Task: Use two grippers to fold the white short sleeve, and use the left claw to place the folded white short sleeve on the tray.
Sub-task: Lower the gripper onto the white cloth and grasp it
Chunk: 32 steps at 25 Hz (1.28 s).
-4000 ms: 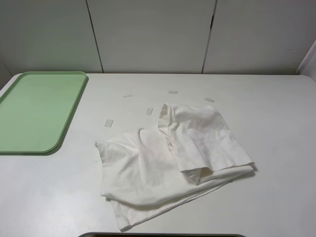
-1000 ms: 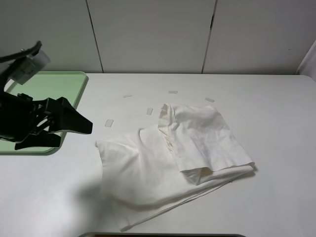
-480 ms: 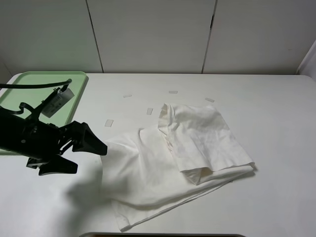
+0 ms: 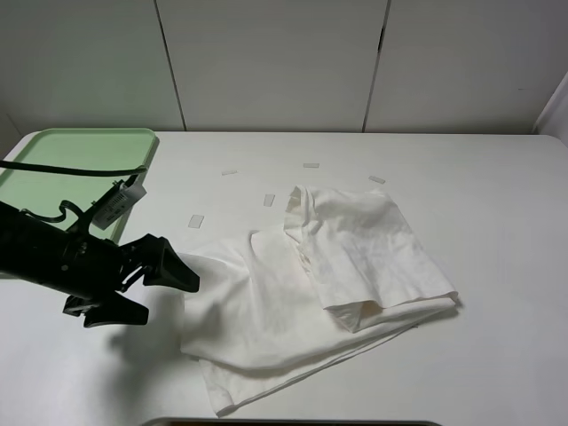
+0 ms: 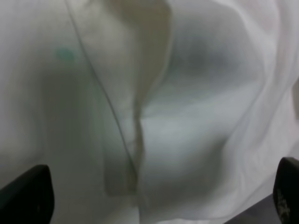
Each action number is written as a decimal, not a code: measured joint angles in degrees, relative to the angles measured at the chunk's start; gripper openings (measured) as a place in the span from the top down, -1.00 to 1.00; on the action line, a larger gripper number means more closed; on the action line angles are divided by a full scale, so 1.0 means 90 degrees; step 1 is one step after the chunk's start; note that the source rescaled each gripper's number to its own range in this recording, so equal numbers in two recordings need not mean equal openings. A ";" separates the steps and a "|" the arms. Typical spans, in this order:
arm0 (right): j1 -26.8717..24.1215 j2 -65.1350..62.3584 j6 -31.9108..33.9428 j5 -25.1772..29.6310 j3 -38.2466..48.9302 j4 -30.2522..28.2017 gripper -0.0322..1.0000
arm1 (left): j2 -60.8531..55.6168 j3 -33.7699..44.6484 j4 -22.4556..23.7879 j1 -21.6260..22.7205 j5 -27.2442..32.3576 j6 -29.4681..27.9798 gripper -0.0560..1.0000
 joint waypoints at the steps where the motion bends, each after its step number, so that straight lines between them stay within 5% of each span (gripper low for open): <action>1: 0.0000 0.0000 0.0000 0.0000 0.0000 0.0000 -1.00 | 0.0000 0.0000 0.0000 0.0000 0.0000 0.0000 -0.89; 9: 0.0000 0.0000 0.0000 0.0000 0.0000 0.0000 -1.00 | 0.0572 0.0000 -0.0778 -0.0136 -0.0078 0.0754 -0.85; 17: 0.0000 0.0000 0.0000 0.0000 0.0000 0.0008 -1.00 | 0.1075 -0.0011 -0.2522 -0.0834 0.0129 0.2101 -0.76; 20: 0.0000 0.0000 0.0000 0.0000 0.0000 0.0015 -1.00 | 0.1192 -0.0011 -0.2706 -0.1003 0.0084 0.2387 -0.49; 22: 0.0000 0.0000 0.0000 0.0000 0.0000 0.0017 -1.00 | 0.1250 -0.0011 -0.2706 -0.1038 -0.0088 0.2531 0.04; 23: 0.0000 0.0000 0.0000 0.0000 0.0000 0.0017 -1.00 | 0.1250 -0.0011 -0.2706 -0.1038 -0.0088 0.2531 0.04; 26: 0.0000 0.0000 0.0000 0.0000 0.0000 0.0022 -1.00 | 0.1268 -0.0011 -0.2706 -0.1038 -0.0131 0.2791 0.71; 29: 0.0000 0.0000 0.0000 0.0000 0.0000 0.0022 -1.00 | 0.1274 -0.0045 -0.2662 -0.1013 -0.0200 0.2834 0.85; 32: 0.0000 0.0000 0.0000 0.0000 0.0000 0.0022 -1.00 | 0.1274 -0.0344 -0.1593 -0.0743 -0.0207 0.2249 0.88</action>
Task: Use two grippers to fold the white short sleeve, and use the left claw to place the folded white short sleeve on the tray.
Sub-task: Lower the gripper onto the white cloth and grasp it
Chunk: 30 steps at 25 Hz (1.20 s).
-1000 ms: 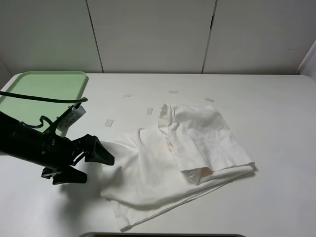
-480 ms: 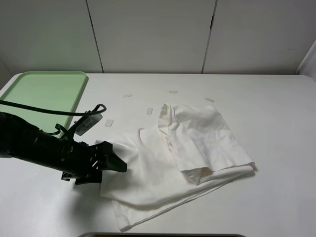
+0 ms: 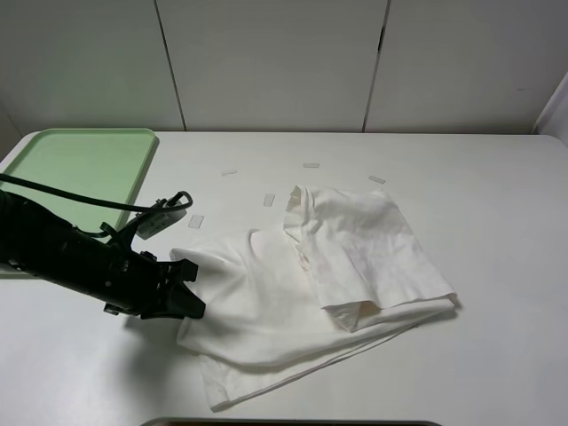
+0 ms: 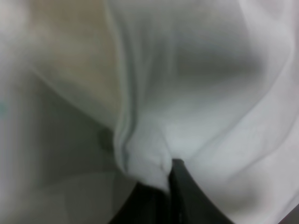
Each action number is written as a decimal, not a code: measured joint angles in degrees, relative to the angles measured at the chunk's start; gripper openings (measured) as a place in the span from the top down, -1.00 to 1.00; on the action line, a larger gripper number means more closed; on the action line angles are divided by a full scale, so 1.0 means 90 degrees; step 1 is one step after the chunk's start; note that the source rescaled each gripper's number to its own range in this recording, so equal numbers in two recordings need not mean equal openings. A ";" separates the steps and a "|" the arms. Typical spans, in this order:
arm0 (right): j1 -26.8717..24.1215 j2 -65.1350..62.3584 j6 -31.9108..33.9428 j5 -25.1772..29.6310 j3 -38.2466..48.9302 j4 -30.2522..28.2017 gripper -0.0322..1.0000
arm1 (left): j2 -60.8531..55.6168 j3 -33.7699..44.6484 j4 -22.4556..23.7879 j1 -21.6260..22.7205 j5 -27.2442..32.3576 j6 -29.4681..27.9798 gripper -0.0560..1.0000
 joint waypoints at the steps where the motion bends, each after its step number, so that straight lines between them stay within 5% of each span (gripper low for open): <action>1: 0.0000 0.0000 0.0000 0.0000 0.0000 0.0000 -1.00 | 0.0000 -0.0116 0.0441 0.0091 0.0000 -0.0315 0.88; 7: 0.0000 0.0000 0.0000 0.0000 0.0000 0.0000 -1.00 | -0.0006 -0.1204 0.4094 0.0563 0.0373 -0.3163 0.88; 12: 0.0000 0.0000 0.0000 0.0000 0.0000 0.0000 -1.00 | -0.0032 -0.2743 0.7476 0.0632 0.1534 -0.5719 0.88; 15: 0.0000 0.0000 0.0000 0.0000 0.0000 0.0000 -1.00 | -0.0037 -0.3540 0.8740 0.0632 0.2201 -0.6472 0.88; 20: 0.0000 0.0000 0.0000 0.0000 0.0000 0.0000 -1.00 | -0.0037 -0.4447 0.9786 0.0587 0.3047 -0.6925 0.88; 30: 0.0000 0.0000 0.0000 0.0000 0.0000 0.0000 -1.00 | -0.0037 -0.4553 0.9688 0.0490 0.2955 -0.6945 0.88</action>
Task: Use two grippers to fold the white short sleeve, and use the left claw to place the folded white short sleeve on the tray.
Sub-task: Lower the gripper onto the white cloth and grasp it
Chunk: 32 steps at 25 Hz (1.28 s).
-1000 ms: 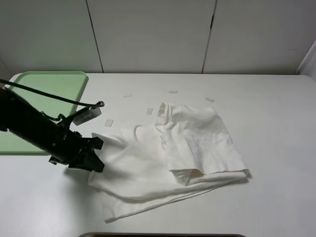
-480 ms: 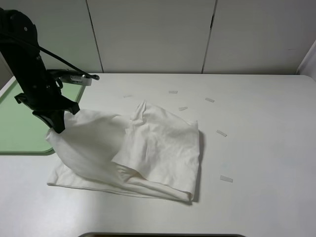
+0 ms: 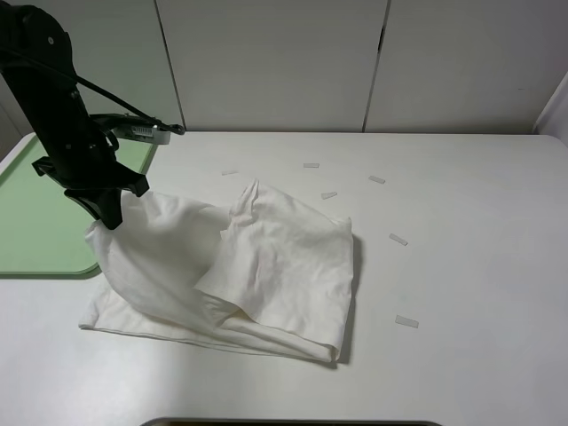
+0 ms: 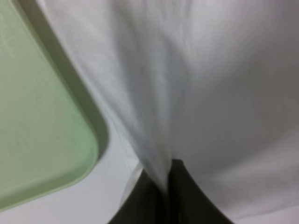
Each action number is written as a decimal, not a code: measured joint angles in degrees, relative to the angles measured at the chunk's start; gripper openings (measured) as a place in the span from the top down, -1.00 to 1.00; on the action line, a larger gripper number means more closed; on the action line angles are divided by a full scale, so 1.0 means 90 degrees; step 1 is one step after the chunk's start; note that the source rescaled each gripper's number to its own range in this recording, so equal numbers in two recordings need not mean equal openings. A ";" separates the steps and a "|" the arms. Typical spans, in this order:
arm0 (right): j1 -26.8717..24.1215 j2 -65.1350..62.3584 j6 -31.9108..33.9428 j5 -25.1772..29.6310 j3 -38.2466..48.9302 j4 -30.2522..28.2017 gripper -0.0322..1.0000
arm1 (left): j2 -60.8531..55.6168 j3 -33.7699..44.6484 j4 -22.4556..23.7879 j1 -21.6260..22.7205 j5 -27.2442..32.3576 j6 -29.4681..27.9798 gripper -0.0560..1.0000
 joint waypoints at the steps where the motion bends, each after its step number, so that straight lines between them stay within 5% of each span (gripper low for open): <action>1: 0.0000 0.0000 0.0000 0.0000 0.0000 0.0000 -1.00 | 0.0000 0.0000 0.0000 0.0000 0.0000 0.0000 0.88; 7: 0.0000 0.0000 0.0000 0.0000 0.0000 0.0000 -1.00 | 0.0000 0.0000 -0.0003 0.0000 -0.0153 0.0000 0.65; 9: 0.0000 0.0000 0.0000 0.0000 0.0000 0.0000 -1.00 | 0.0000 0.0000 -0.0003 0.0000 -0.0139 0.0089 0.21; 10: 0.0000 0.0000 0.0000 0.0000 0.0000 0.0000 -1.00 | 0.0000 0.0000 -0.0003 0.0000 -0.0139 0.0089 0.21; 11: 0.0000 0.0000 0.0000 0.0000 0.0000 0.0000 -1.00 | 0.0000 0.0000 -0.0003 0.0000 -0.0103 0.0260 -0.24; 12: 0.0000 0.0000 0.0000 0.0000 0.0000 0.0000 -1.00 | 0.0000 0.0000 -0.0003 0.0000 -0.0081 0.0334 -0.43; 13: 0.0000 0.0000 0.0000 0.0000 0.0000 0.0000 -1.00 | 0.0000 0.0000 -0.0003 0.0000 -0.0081 0.0334 -0.43; 14: 0.0000 0.0000 0.0000 0.0000 0.0000 0.0000 -1.00 | 0.0000 0.0000 -0.0003 0.0000 0.0007 0.0441 -0.75; 17: 0.0000 0.0000 0.0000 0.0000 0.0000 0.0000 -1.00 | 0.0000 0.0000 -0.0003 0.0000 0.0071 0.0484 -0.95; 25: 0.0000 0.0000 0.0000 0.0000 0.0000 0.0000 -1.00 | -0.0007 0.0509 -0.0046 0.0037 0.0303 0.0272 -0.99; 32: 0.0000 0.0000 0.0000 0.0000 0.0000 0.0000 -1.00 | -0.0007 0.1506 -0.0659 0.0068 -0.0735 0.0199 -0.99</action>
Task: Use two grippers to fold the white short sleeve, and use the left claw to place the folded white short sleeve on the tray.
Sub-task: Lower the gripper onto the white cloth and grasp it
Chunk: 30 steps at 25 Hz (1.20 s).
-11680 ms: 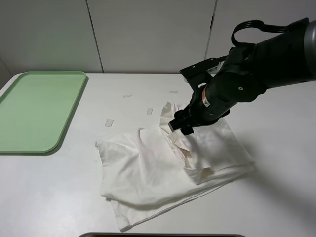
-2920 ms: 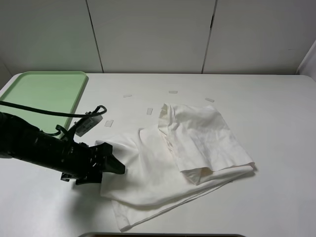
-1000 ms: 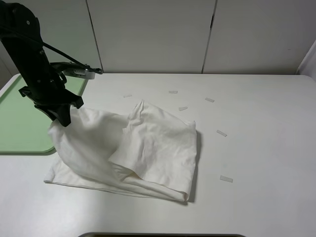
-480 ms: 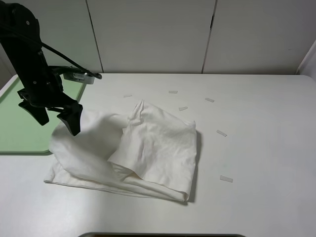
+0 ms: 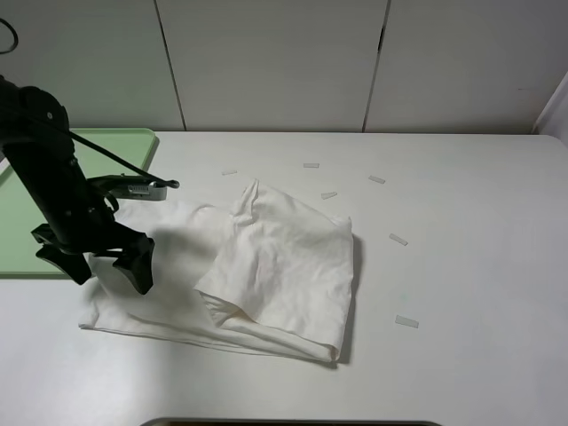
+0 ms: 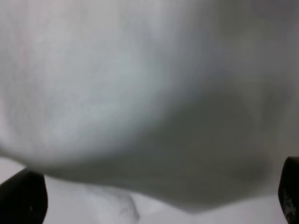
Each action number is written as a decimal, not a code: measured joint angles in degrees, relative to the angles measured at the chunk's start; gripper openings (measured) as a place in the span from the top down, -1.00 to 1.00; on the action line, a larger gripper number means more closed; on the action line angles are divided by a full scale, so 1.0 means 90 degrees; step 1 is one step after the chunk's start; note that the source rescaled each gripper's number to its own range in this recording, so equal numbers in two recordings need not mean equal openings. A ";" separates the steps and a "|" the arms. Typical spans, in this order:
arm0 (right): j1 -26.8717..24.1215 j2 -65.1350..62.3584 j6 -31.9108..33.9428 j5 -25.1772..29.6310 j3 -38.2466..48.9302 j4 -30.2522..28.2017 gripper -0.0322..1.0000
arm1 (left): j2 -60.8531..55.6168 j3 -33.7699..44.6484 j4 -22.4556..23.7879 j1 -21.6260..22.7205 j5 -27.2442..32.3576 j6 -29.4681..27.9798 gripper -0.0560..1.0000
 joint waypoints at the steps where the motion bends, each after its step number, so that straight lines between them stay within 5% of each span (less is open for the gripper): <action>1: 0.0000 0.0000 0.0000 0.0000 0.0000 0.0000 -1.00 | 0.0000 0.0201 -0.0121 0.0000 -0.0309 0.0000 -0.99; 4: 0.0000 0.0000 0.0000 0.0000 0.0000 0.0000 -1.00 | -0.0001 0.0844 -0.0218 0.0000 -0.1293 0.0000 -0.99; 17: 0.0000 0.0000 0.0000 0.0000 0.0000 0.0000 -1.00 | -0.1361 0.2299 -0.0734 0.0062 -0.3369 0.0105 -1.00; 27: 0.0000 0.0000 0.0000 0.0000 0.0000 0.0000 -1.00 | -0.1471 0.2912 -0.3120 0.0107 -0.3314 0.2004 -0.99; 30: 0.0000 0.0000 0.0000 0.0000 0.0000 0.0000 -1.00 | -0.1471 0.3043 -0.4549 0.0238 -0.3161 0.3288 -0.99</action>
